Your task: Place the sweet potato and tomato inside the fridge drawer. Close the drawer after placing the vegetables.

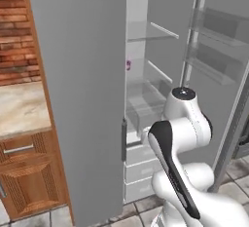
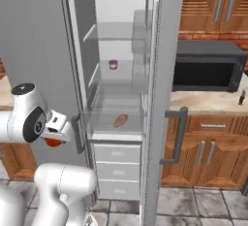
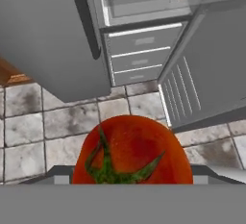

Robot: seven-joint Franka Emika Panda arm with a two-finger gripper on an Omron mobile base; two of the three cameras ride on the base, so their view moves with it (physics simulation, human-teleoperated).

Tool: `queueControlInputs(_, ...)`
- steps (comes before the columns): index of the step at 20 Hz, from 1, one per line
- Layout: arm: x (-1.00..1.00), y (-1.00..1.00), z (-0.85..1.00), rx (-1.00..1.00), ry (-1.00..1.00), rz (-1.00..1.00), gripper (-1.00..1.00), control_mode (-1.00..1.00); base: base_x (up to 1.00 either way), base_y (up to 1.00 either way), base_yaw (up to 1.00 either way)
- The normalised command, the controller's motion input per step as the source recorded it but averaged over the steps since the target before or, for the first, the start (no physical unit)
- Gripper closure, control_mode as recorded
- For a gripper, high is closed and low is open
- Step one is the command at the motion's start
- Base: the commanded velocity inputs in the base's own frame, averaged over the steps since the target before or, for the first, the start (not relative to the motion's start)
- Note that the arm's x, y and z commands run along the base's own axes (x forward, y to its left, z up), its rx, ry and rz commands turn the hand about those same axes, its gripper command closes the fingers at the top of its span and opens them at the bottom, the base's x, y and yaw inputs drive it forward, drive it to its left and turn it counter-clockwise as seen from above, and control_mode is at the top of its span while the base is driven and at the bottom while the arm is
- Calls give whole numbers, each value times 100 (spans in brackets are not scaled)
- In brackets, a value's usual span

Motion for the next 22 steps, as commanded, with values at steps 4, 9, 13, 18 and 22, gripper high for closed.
queueControlInputs(4, 0, 0, 0, 0, 0, 0, 100, 100, 43, 26, -24)
queueControlInputs(9, 0, 0, 0, 0, 0, 0, 100, 100, 43, 37, -21)
queueControlInputs(13, 0, 0, 0, 0, 0, 0, 100, 100, 40, 40, -21)
queueControlInputs(18, 0, 0, 0, 0, 0, 0, 100, 100, 41, 22, -18)
queueControlInputs(22, 0, 0, 0, 0, 0, 0, 100, 100, 48, 16, -16)
